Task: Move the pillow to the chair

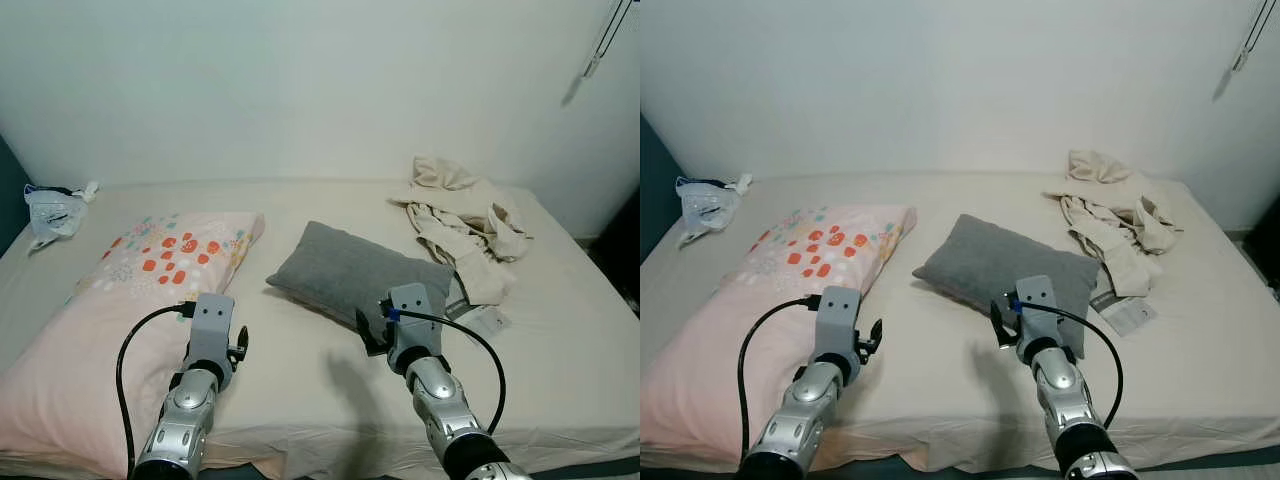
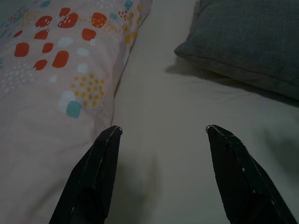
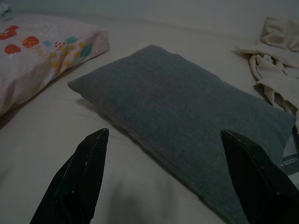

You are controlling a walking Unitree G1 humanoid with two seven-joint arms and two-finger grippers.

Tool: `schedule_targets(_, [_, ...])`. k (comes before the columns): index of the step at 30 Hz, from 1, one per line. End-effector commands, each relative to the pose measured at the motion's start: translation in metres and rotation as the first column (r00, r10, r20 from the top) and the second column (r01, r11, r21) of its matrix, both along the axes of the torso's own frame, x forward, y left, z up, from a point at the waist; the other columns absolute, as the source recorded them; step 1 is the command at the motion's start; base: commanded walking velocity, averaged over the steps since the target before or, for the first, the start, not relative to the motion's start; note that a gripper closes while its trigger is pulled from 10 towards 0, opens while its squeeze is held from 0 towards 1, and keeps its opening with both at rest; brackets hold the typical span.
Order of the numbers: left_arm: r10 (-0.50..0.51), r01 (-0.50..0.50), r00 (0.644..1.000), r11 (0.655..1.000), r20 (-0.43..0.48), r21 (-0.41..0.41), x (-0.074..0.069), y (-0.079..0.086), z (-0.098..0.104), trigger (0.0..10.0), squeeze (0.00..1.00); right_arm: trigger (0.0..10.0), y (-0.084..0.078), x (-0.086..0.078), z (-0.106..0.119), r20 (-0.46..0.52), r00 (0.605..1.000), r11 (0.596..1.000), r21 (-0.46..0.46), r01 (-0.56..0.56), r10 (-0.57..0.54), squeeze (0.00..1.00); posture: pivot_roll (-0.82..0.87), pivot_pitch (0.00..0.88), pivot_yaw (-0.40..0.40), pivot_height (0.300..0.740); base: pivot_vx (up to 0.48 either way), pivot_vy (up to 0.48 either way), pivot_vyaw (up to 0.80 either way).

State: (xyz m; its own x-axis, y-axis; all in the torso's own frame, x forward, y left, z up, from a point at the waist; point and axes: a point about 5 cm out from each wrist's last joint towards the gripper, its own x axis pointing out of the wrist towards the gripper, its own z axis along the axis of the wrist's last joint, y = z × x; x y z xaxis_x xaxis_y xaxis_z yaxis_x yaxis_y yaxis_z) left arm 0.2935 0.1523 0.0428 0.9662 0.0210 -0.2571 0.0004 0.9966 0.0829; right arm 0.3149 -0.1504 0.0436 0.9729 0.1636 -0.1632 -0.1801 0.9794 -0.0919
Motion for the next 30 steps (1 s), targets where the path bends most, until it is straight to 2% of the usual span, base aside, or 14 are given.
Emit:
schedule_targets(1, [0.004, -0.004, 1.0, 1.0, 0.014, -0.019, -0.001, -0.001, 0.002, 10.0, 0.0, 10.0, 0.001, 0.0, 0.0, 0.002, 1.0, 1.0, 0.006, 0.006, -0.006, 0.0, 0.02, 0.062, 0.002, 0.724, 0.0, 0.0, 0.0])
schedule_targets(7, [0.003, -0.003, 1.0, 1.0, 0.026, -0.011, 0.0, -0.001, 0.004, 10.0, 0.0, 10.0, -0.003, -0.001, -0.001, -0.002, 0.999, 0.999, 0.023, 0.04, -0.04, 0.0, 0.02, 0.065, 0.005, 0.724, 0.0, 0.0, 0.0])
schedule_targets(11, [0.023, -0.022, 1.0, 0.999, 0.02, -0.024, 0.002, 0.002, 0.004, 10.0, 0.0, 10.0, -0.009, 0.002, 0.003, 0.001, 0.997, 0.994, 0.077, 0.082, -0.083, 0.0, 0.01, 0.062, 0.009, 0.72, 0.0, 0.0, 0.0])
schedule_targets(16, [0.024, -0.023, 0.999, 0.999, 0.022, -0.024, 0.003, 0.002, 0.004, 10.0, 0.0, 10.0, -0.014, 0.003, 0.006, 0.013, 0.996, 0.993, 0.077, 0.088, -0.089, 0.0, 0.0, 0.055, 0.013, 0.705, 0.0, 0.0, 0.0])
schedule_targets(21, [0.011, -0.01, 1.0, 0.998, 0.022, -0.068, 0.006, -0.002, 0.008, 10.0, 0.0, 10.0, -0.016, 0.005, 0.009, 0.026, 0.996, 0.994, 0.071, 0.084, -0.086, 0.0, -0.01, 0.05, 0.018, 0.685, 0.0, 0.0, 0.0])
schedule_targets(30, [-0.015, 0.018, 0.999, 0.998, 0.05, -0.06, 0.013, -0.003, 0.016, 10.0, 0.0, 10.0, -0.016, 0.008, 0.013, 0.03, 0.997, 0.996, 0.068, 0.064, -0.066, 0.0, -0.01, 0.053, 0.014, 0.651, 0.0, 0.0, 0.0])
